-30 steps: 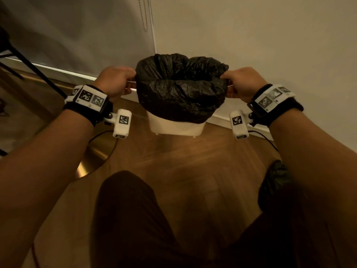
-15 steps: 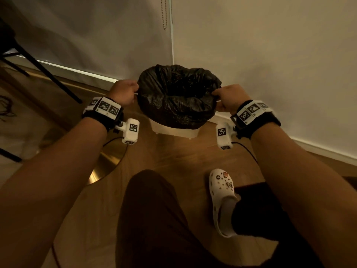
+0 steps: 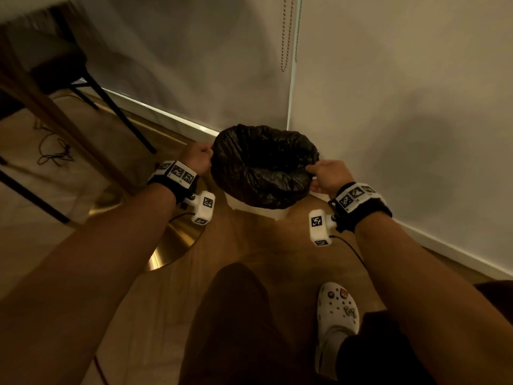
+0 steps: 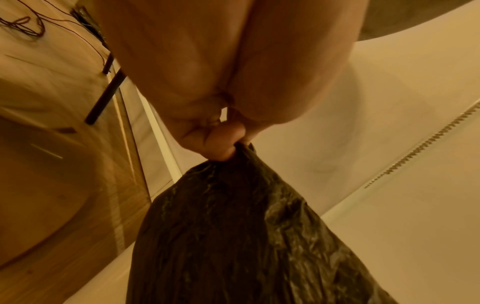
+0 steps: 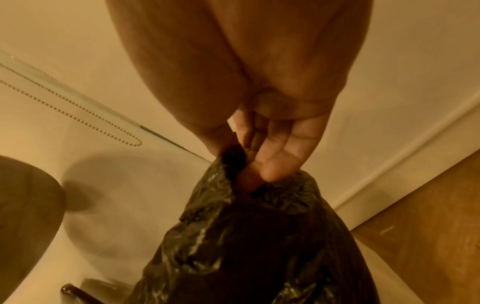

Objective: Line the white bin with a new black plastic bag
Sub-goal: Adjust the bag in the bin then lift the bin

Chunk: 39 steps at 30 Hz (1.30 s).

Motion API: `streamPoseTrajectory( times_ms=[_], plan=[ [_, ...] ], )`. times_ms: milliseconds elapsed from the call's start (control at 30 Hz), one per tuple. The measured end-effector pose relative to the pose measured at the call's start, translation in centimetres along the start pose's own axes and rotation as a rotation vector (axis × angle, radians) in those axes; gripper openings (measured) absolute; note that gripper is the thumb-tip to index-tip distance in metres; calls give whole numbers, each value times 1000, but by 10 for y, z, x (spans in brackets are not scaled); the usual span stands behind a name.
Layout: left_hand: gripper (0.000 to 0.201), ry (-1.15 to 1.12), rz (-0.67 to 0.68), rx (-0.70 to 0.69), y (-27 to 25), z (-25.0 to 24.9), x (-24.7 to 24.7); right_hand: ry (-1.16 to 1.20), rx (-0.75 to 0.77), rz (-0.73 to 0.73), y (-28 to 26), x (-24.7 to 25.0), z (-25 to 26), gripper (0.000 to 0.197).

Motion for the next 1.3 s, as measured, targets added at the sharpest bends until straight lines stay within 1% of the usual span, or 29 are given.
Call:
streamPoseTrajectory(
  times_ms=[67, 133, 200, 267, 367, 500, 600, 667, 733, 833, 867, 900, 1067, 1167, 1300],
  plan=[
    [38, 3, 0, 39, 16, 12, 3, -25, 4, 6, 14, -7, 2, 16],
    [37, 23, 9, 67, 22, 16, 3, -64, -14, 27, 24, -15, 0, 22],
    [29, 35, 49, 89, 25, 16, 1, -51, -40, 37, 38, -22, -5, 27],
    [21, 125, 70, 129, 29, 19, 0, -40, -56, 27, 48, -30, -10, 26],
    [18, 216, 77, 177, 40, 20, 1, -25, -69, 32, 64, -42, -18, 21],
    [19, 123, 51, 207, 61, 46, 9, -48, -85, 54, 83, -60, -25, 11],
    [19, 132, 44, 222, 69, 71, 12, -43, -108, 64, 93, -70, -34, 20],
    [16, 160, 35, 203, 69, 76, 10, -40, -118, 68, 97, -75, -37, 15],
    [17, 169, 16, 175, 72, 76, 8, -53, -130, 81, 101, -78, -42, 14],
    [28, 57, 24, 209, 76, 83, 7, -84, -130, 84, 108, -81, -46, 26],
    [25, 62, 28, 203, 77, 81, 7, -88, -133, 85, 110, -81, -48, 27],
    [21, 65, 25, 189, 80, 82, 7, -87, -136, 86, 111, -81, -50, 27],
    [27, 50, 8, 170, 79, 82, 6, -72, -131, 88, 111, -81, -49, 21],
    [32, 59, -5, 167, 76, 80, 7, -81, -125, 92, 113, -83, -49, 22],
    [30, -21, -25, 175, 78, 86, 12, -108, -118, 104, 121, -87, -55, 20]
  ],
)
Point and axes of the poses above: each hand's wrist, its own y-axis towards the middle knuckle, its own x-axis out of the back of the hand, z = x × y, the point moved 6 cm from there along y, towards the middle knuckle, and after that the axes turned 11 degrees about z, right-handed, at the moved point
